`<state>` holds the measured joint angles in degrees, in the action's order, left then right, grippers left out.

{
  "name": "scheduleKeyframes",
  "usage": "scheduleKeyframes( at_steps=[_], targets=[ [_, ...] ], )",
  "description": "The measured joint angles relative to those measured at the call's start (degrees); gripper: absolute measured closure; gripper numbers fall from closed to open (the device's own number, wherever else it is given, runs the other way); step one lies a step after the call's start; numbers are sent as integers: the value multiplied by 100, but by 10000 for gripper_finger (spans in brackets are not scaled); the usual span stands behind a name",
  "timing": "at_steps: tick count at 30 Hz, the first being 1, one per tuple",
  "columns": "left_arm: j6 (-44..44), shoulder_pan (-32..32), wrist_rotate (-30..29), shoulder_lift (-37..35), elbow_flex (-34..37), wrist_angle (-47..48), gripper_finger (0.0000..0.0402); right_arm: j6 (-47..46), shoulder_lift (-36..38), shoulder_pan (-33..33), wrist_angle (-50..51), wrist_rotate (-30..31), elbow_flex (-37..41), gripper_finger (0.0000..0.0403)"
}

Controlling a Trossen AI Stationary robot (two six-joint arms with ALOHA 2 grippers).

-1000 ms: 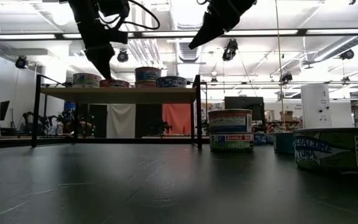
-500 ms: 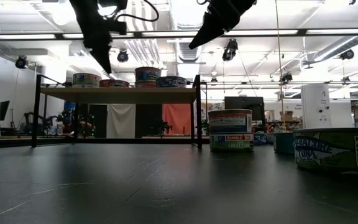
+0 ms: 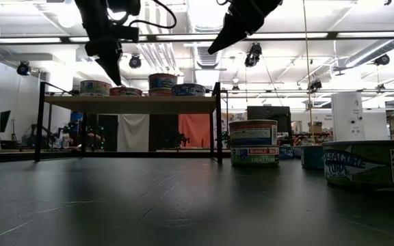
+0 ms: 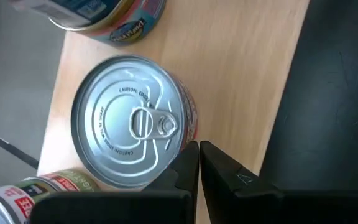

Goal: Stack canned seafood by type on shelf
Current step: Put the red tuna can on the shelf

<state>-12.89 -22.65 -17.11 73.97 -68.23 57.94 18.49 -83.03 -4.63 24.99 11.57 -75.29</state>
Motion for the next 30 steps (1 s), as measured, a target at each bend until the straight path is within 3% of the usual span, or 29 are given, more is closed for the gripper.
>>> scheduleKeyframes(
  at_steps=[11, 19, 30],
  targets=[
    [-96, -7, -32, 0, 17, -50, 402, 10, -2, -1, 22, 0, 0, 394],
    [-505, -7, 308, -3, 244, -133, 401, 40, 0, -1, 36, 2, 0, 394],
    [-657, -134, -287, -4, 319, -545, 401, 51, 0, -1, 44, 2, 0, 394]
  ],
)
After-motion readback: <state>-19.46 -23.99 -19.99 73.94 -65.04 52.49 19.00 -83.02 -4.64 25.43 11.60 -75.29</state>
